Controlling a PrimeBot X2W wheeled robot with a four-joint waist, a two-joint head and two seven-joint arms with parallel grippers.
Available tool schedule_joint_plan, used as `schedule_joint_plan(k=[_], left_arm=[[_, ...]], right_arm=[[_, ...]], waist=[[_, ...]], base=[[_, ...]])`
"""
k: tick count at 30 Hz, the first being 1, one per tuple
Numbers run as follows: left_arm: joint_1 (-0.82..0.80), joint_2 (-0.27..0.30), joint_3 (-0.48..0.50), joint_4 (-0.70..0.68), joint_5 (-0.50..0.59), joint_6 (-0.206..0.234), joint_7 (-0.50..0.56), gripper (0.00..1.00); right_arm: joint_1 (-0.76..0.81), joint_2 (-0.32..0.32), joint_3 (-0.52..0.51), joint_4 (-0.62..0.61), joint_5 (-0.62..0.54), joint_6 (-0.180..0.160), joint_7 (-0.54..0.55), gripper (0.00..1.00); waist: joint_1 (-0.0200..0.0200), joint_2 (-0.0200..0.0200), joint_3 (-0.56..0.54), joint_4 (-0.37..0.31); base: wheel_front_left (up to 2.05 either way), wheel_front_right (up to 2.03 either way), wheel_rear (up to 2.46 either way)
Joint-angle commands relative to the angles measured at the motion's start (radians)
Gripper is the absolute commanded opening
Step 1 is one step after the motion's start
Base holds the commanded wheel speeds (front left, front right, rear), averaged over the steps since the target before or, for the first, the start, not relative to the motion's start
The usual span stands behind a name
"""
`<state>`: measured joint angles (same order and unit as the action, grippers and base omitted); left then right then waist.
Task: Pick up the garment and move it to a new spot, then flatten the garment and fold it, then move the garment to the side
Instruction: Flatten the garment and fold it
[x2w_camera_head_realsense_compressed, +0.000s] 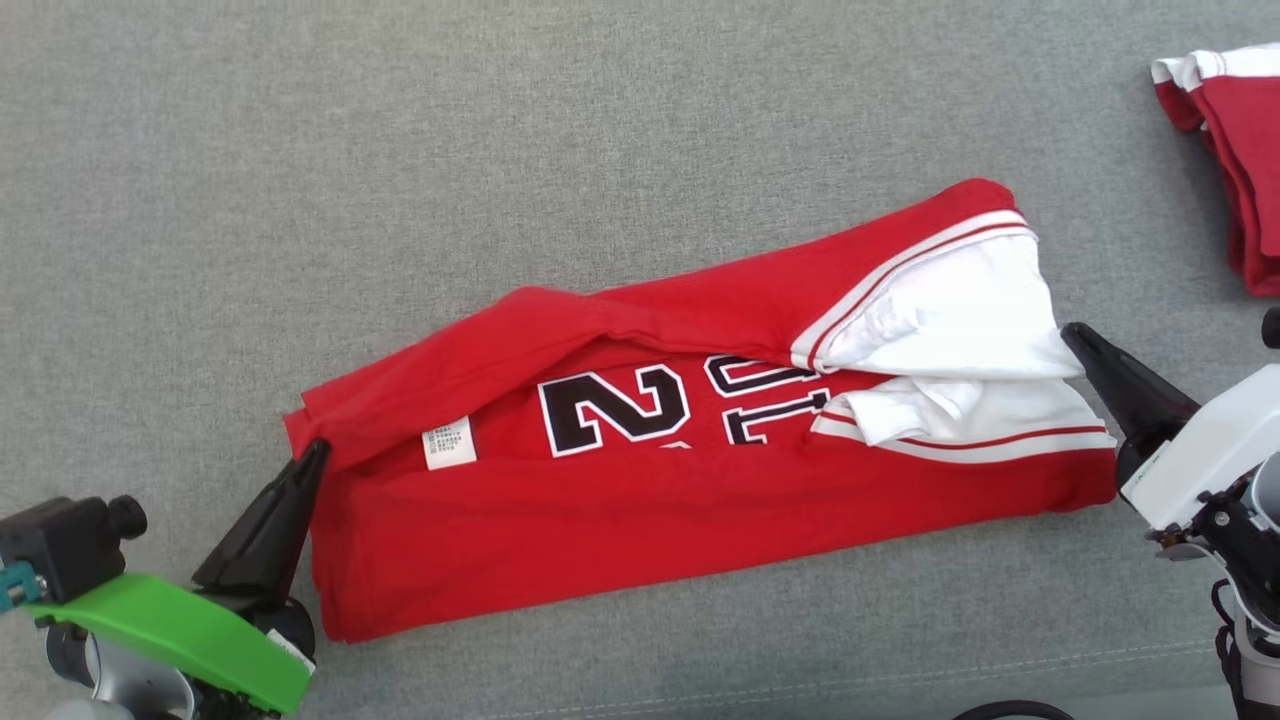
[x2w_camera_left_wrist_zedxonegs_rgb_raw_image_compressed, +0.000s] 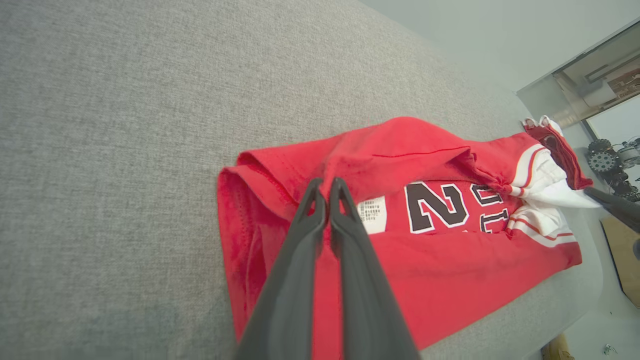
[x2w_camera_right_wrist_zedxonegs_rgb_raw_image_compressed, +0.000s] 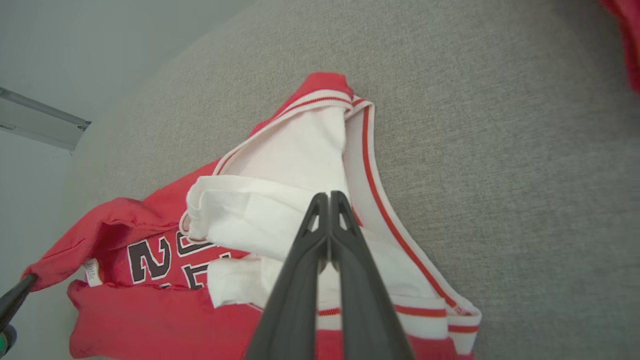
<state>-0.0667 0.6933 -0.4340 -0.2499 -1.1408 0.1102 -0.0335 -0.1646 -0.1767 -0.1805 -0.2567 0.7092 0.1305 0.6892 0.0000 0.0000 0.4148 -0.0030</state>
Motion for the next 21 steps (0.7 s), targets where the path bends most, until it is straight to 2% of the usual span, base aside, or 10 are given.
schedule_joint_plan(k=[1, 7, 9, 16, 21], left_arm=[[0.024, -0.007, 0.009, -0.011, -0.011, 0.0, -0.019, 0.0], [0.057, 0.012, 0.03, -0.04, -0.027, -0.015, -0.034, 0.0], [0.065, 0.014, 0.019, -0.038, -0.04, -0.039, -0.023, 0.0], [0.081, 0.011, -0.013, 0.051, -0.045, -0.109, -0.022, 0.0], [0.071, 0.007, -0.034, 0.118, -0.036, -0.127, -0.013, 0.0]], right_arm=[[0.006, -0.007, 0.01, 0.012, -0.008, 0.0, -0.016, 0.0], [0.004, -0.01, 0.005, 0.0, 0.021, 0.0, -0.016, 0.0], [0.024, -0.011, -0.002, 0.009, 0.023, 0.0, -0.006, 0.0], [0.048, -0.009, 0.002, 0.088, -0.017, 0.0, -0.012, 0.0], [0.054, -0.012, 0.015, 0.136, -0.03, 0.0, -0.006, 0.0]], waist=[[0.0, 0.0, -0.016, -0.004], [0.0, 0.0, -0.037, 0.002], [0.0, 0.0, -0.041, 0.006], [0.0, 0.0, -0.051, 0.005], [0.0, 0.0, -0.059, 0.007]], base=[[0.0, 0.0, 0.0], [0.0, 0.0, 0.0], [0.0, 0.0, 0.0], [0.0, 0.0, 0.0], [0.0, 0.0, 0.0]])
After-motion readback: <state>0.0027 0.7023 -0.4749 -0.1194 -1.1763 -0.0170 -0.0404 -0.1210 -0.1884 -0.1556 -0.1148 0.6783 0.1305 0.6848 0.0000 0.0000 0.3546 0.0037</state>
